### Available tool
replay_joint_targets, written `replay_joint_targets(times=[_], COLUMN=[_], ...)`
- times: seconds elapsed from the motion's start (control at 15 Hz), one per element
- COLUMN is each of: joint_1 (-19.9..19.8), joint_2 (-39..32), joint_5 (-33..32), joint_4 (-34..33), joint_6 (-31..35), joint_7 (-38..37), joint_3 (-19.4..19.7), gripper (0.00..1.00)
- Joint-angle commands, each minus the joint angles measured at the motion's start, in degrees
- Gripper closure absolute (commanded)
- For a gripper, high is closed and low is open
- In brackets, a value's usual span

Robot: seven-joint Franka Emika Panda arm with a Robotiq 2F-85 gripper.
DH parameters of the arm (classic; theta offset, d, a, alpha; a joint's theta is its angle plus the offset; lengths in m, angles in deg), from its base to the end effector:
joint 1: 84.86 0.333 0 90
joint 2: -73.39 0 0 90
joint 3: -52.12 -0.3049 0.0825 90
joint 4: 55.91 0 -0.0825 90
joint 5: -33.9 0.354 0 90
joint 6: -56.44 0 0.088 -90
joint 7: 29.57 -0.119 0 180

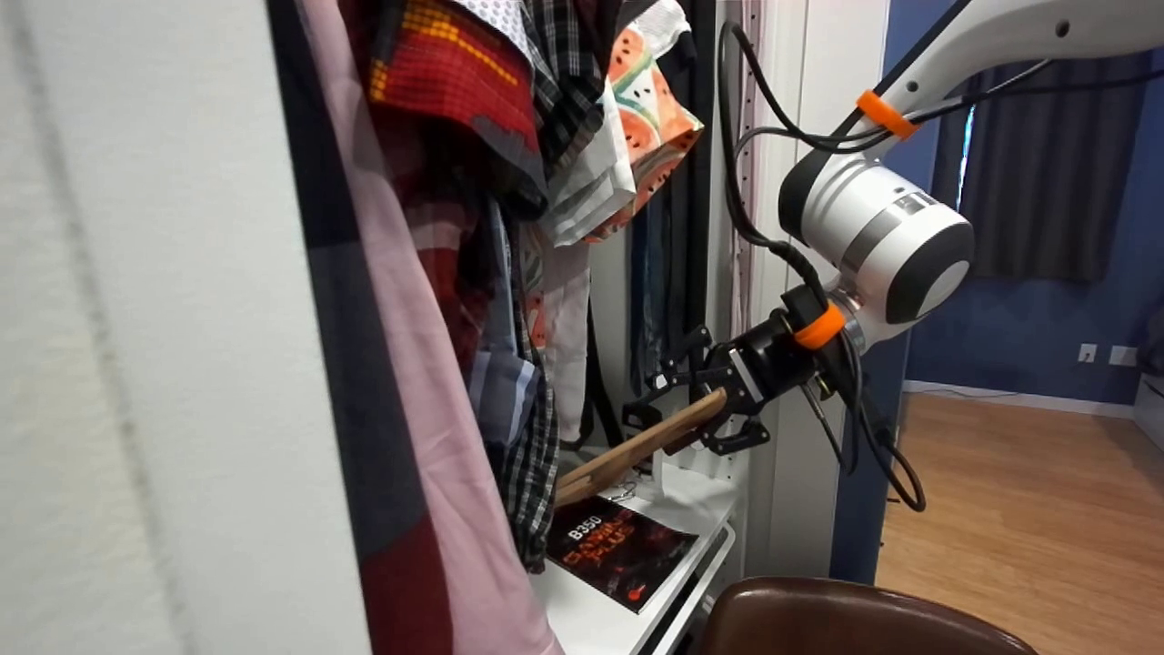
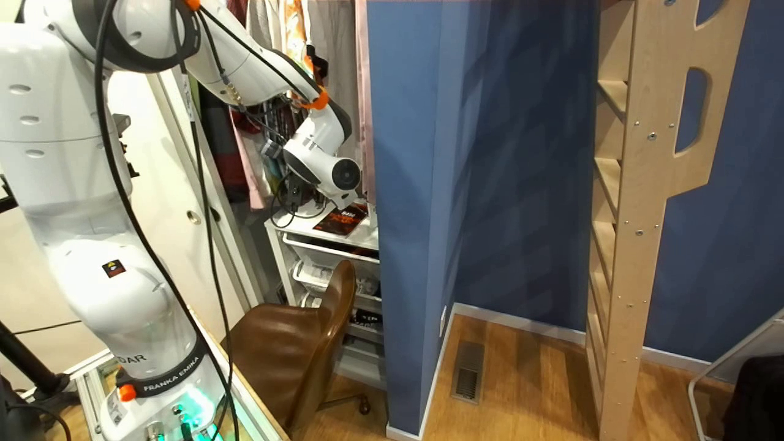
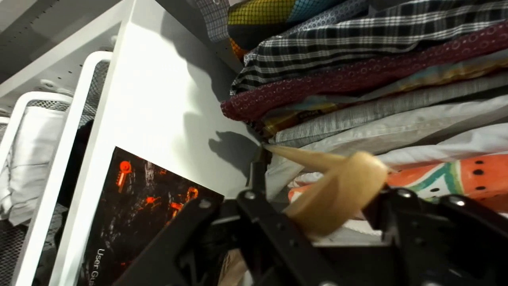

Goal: Put the wooden clothes hanger on the shelf

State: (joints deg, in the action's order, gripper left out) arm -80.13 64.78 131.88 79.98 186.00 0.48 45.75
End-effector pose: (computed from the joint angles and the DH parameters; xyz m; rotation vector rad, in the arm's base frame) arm 0.4715 0.1290 0.2688 -1.9085 0.6915 0.0058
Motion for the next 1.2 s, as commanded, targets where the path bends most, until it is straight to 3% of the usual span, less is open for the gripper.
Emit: replay_joint_targets(times=[0.0,0.13,0.73,1.13], joint_1=[1.0,1.1,4.1,6.0], joint_2=[-1.3,-1.5,-3.7,-5.4], joint_5=[0.6,0.7,-3.3,-11.9], joint_4=[-0.8,-1.0,-3.7,-4.5], joint_6=[0.4,0.3,8.4,12.3], joint_7=[0.4,0.4,-6.0,-15.1], joint_3=[0.7,0.7,-0.2,-0.4], gripper=[0.11,0.0,0.0,0.0])
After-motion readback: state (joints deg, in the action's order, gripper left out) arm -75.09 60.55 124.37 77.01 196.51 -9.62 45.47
